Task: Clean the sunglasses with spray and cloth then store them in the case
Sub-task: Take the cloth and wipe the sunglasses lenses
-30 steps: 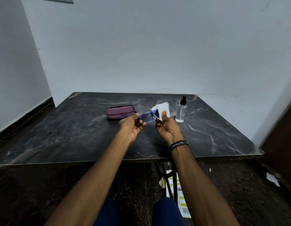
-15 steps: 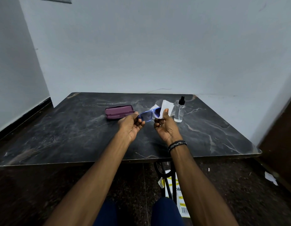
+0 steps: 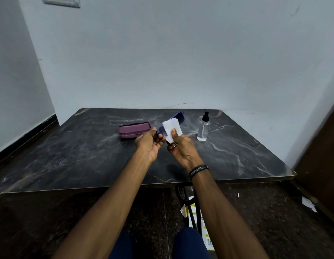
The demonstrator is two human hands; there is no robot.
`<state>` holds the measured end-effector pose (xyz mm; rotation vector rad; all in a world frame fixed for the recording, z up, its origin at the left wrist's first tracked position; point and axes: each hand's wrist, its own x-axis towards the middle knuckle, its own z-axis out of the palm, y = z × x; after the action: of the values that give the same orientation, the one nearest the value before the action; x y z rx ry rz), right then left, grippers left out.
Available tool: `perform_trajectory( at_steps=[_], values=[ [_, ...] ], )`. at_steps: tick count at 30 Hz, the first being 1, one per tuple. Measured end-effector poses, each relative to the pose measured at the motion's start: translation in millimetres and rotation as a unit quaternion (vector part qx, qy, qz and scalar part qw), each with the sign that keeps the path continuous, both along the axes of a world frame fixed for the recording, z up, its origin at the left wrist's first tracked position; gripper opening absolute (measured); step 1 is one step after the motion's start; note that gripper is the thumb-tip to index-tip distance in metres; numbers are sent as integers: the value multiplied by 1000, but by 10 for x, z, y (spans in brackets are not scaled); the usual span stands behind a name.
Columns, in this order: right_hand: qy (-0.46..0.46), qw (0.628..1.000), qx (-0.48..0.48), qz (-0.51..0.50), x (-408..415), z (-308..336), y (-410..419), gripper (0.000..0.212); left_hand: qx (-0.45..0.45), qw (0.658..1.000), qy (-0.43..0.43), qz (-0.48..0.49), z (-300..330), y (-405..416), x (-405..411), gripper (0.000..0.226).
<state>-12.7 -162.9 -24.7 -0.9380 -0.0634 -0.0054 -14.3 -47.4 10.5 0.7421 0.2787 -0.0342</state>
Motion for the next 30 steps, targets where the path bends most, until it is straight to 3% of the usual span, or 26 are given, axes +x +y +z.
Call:
perform_trajectory(
  at_steps=[12,16,22,25,30],
  values=[
    [49,998,-39,-27,26,-38,58,18,135,990,-11,-29,-58,8,-46,11],
    [38,998,-34,-26,26,-31,82,27,177,983,-17,-44,-57,9,-36,8],
    [22,997,64,22,16,1,56,24,169,984,-9,-53,-88,31,-30,13],
    [35,997,66,23,12,-19,70,29,160,986,-8,-54,-93,42,-22,13],
    [48,998,48,-3,5,17,129,17,179,982,-9,-52,-91,26,-29,19]
  ],
)
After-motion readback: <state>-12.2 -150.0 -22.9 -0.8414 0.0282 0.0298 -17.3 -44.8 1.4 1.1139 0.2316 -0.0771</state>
